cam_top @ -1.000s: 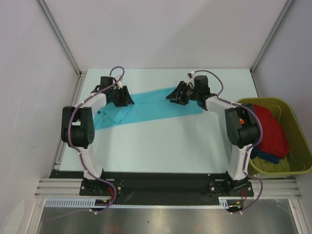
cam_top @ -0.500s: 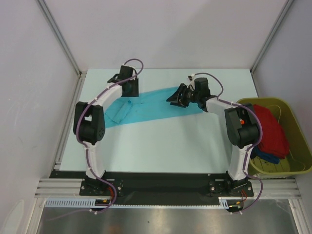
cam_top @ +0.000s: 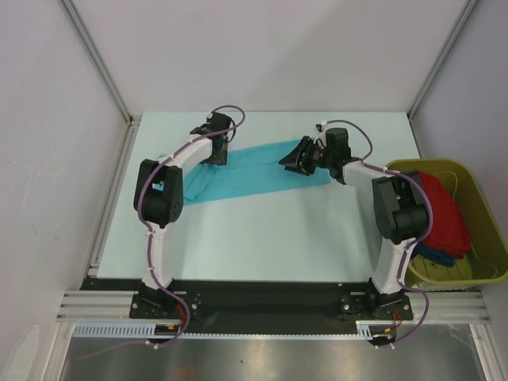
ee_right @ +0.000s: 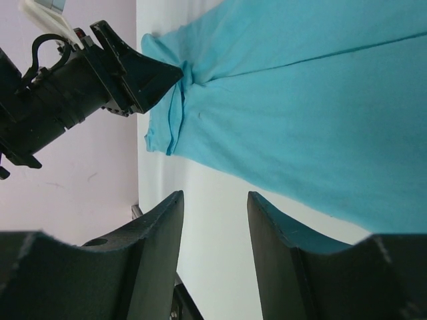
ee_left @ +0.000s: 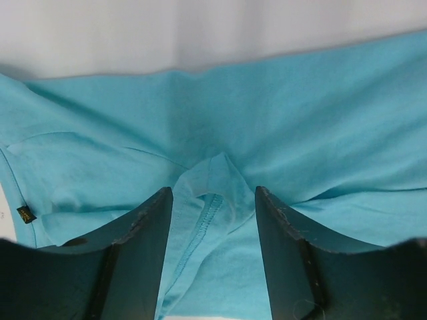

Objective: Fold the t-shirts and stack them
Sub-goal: Fold the tshirt

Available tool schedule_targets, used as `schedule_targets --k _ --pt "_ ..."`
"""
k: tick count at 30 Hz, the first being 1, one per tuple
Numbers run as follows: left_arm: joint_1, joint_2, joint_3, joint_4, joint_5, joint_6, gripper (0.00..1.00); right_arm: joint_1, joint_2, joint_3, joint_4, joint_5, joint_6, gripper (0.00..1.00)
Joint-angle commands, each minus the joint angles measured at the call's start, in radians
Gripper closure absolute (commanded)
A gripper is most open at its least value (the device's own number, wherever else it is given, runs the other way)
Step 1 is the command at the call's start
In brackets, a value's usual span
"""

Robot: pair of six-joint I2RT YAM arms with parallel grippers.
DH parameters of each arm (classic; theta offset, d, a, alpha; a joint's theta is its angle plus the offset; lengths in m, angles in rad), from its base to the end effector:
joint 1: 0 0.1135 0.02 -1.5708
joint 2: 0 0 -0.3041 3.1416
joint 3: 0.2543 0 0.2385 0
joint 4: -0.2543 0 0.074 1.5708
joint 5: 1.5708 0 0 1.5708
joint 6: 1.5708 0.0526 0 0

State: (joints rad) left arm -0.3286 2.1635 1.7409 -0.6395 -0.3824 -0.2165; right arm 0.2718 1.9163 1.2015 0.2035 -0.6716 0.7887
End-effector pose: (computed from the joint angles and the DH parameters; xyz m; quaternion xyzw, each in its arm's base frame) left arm 0.4652 -0.1379 0.2185 0.0055 0.9514 0.1106 0.2874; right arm 0.4123 0.1489 0.2373 0.0473 0.8302 0.4866 0.2678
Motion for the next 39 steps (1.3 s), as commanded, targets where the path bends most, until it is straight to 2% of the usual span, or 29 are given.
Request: schedule_targets --k 1,7,9,18,29,39 --pt "0.002 0.019 0.054 -0.015 -0.036 0.019 0.43 -0.002 -0.049 -0.013 0.045 -0.02 0.006 0.52" --pt "0.002 0.059 0.089 -0.032 -0.03 0.035 0.56 -0.002 -0.051 -0.013 0.048 -0.02 0.009 0.52" --pt "0.002 0.064 0.098 -0.043 -0.035 0.037 0.65 -0.003 -0.056 -0.013 0.047 -0.02 0.007 0.52" --pt "-0.013 0.006 0.091 -0.095 -0.024 0.049 0.88 -0.002 -0.059 -0.016 0.047 -0.017 0.02 0.52" --pt "-0.047 -0.143 -0.076 -0.057 0.037 0.065 0.91 0.026 -0.06 -0.023 0.047 -0.011 0.021 0.52" --pt "-0.073 -0.166 -0.133 -0.025 0.135 0.066 0.84 0.035 -0.068 -0.056 0.047 -0.006 0.017 0.52"
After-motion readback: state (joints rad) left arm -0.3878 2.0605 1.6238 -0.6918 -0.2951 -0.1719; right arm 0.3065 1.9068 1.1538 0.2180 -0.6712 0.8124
